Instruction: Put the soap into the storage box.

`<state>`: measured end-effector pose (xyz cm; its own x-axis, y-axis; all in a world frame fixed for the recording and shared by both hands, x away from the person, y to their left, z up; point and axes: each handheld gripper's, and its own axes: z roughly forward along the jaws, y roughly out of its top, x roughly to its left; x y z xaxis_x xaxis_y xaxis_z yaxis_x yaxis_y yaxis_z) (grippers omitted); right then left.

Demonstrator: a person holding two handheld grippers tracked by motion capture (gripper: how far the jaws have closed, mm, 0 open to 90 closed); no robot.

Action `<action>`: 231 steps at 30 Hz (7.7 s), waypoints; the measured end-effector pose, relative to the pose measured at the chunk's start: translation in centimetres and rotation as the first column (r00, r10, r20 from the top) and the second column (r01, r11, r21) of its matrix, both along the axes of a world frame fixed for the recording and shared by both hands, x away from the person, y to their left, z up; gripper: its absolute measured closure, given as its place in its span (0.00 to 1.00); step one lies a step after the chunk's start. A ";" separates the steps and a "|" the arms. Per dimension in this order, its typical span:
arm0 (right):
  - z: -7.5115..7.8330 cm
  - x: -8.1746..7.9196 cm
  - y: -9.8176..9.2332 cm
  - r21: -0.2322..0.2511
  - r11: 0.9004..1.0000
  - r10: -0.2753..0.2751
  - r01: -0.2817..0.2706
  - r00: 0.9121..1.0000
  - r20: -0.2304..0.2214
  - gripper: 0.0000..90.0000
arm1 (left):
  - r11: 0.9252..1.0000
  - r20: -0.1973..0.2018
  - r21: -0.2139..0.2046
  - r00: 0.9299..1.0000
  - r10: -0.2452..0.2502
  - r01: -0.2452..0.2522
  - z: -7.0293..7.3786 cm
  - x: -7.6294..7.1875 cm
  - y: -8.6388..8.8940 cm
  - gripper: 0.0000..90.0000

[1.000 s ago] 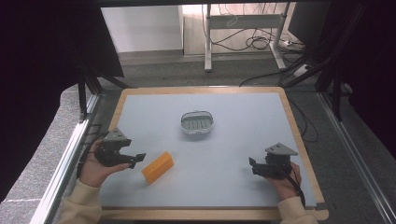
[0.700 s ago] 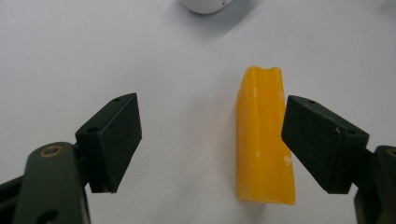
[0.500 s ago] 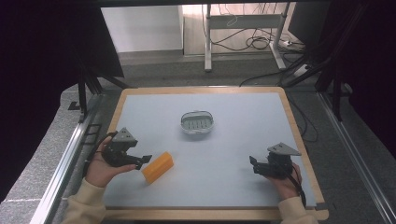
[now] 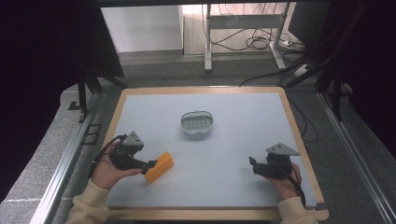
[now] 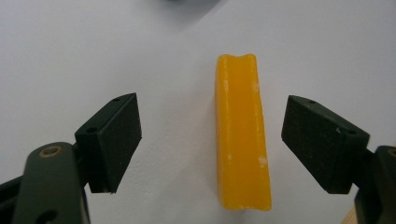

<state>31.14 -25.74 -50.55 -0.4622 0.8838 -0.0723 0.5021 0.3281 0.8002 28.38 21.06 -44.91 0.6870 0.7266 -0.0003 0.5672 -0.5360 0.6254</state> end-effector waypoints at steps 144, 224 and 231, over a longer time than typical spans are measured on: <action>0.0 -0.4 0.0 -0.062 0.998 -0.016 0.016 1.000 0.014 0.17 | 0.994 -0.127 0.041 0.988 -0.091 0.097 2.8 6.1 -4.2 0.69; 0.0 -0.4 0.2 -0.069 0.998 0.008 -0.006 1.000 0.030 0.17 | 0.971 -0.116 0.145 0.978 -0.176 0.192 5.5 13.9 -8.6 0.69; 0.0 -0.4 0.1 -0.070 0.998 0.008 -0.006 1.000 0.030 0.17 | 0.965 -0.117 0.153 0.973 -0.197 0.214 5.5 14.9 -9.6 0.69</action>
<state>30.71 -25.59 -50.52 -0.4651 0.8728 -0.1483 0.4751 0.3874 0.7900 43.28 11.48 -39.40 0.8241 0.5657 0.0308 0.4891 -0.7378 0.4653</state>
